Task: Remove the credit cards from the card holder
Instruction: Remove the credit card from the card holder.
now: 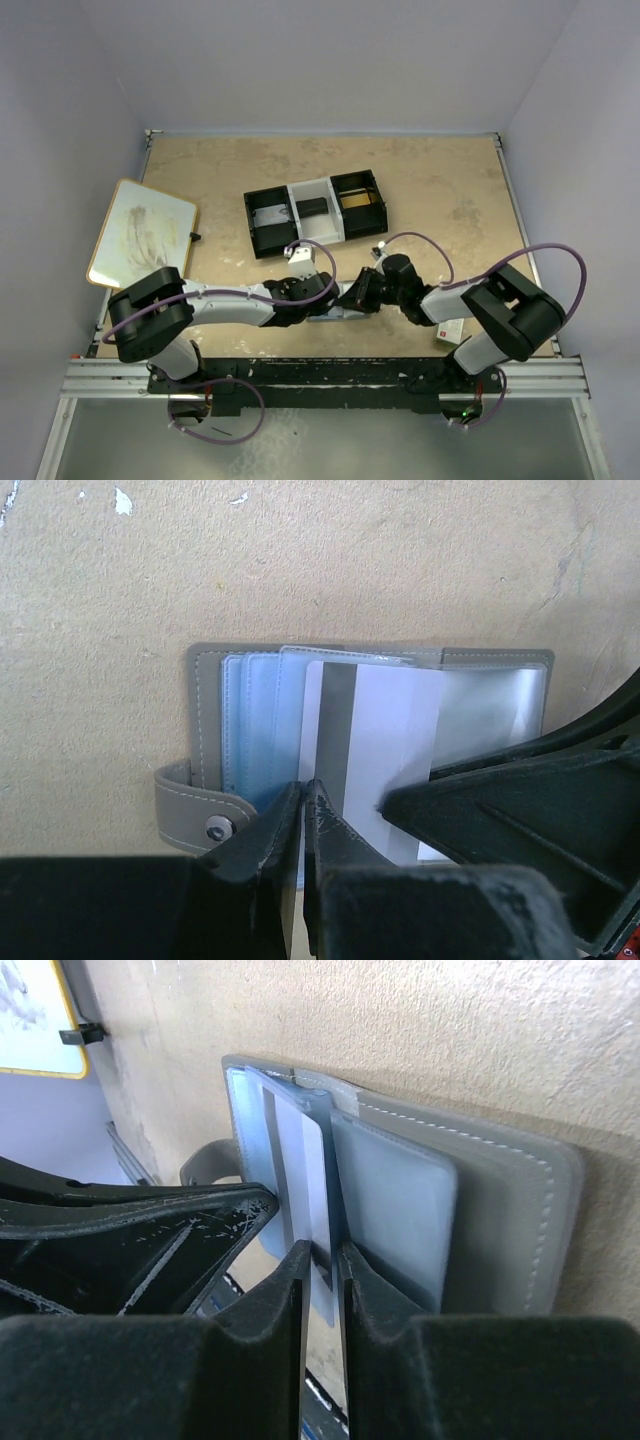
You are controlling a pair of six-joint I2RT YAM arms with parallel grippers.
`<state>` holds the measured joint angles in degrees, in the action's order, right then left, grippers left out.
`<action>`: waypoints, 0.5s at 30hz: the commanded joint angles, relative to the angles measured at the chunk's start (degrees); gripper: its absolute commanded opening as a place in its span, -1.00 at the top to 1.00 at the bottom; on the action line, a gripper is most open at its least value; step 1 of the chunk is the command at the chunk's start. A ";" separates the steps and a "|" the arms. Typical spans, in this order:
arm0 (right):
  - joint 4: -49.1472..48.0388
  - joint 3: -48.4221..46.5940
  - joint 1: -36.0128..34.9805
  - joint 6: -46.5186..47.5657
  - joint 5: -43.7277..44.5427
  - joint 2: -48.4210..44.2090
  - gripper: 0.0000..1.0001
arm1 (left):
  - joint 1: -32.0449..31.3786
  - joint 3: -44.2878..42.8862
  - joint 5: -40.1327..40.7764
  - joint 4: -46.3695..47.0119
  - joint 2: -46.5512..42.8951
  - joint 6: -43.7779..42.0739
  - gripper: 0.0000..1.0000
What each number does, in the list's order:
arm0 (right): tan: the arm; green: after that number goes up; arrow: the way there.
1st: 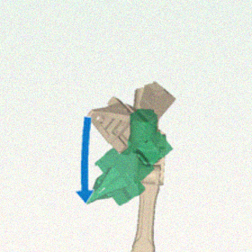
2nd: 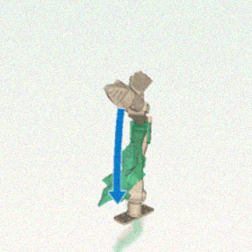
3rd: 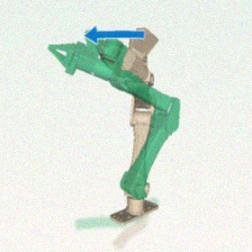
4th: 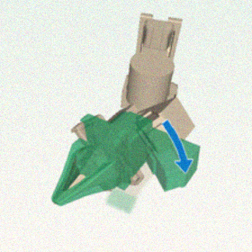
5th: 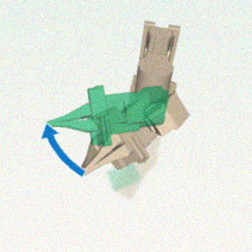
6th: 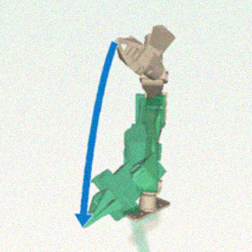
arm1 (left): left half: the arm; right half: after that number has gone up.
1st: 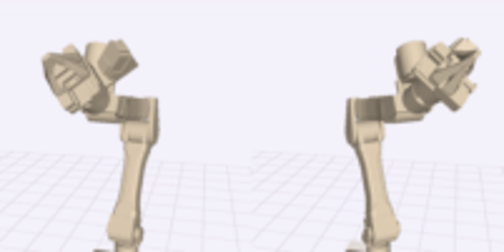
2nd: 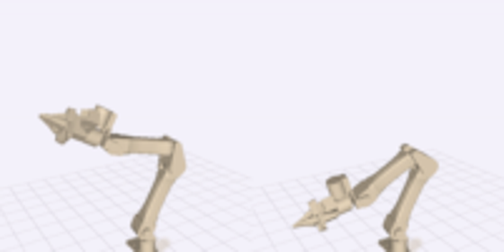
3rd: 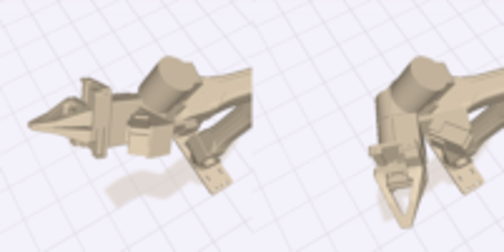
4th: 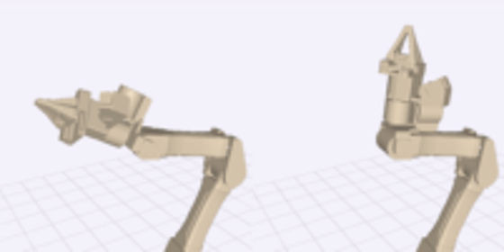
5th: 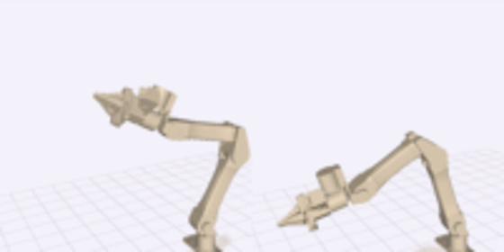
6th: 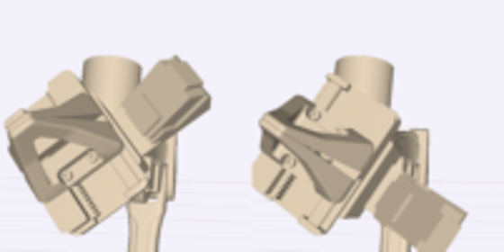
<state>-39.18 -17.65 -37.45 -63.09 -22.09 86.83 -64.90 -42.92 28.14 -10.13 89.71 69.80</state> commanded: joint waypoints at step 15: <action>9.86 3.09 6.76 3.93 0.09 -12.73 0.90 | -0.05 -1.04 0.80 -5.97 2.60 0.85 0.98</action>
<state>-31.70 -15.16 -30.98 -61.06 -21.58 75.85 -64.90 -43.40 28.69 -10.87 90.08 70.91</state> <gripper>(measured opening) 0.056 0.012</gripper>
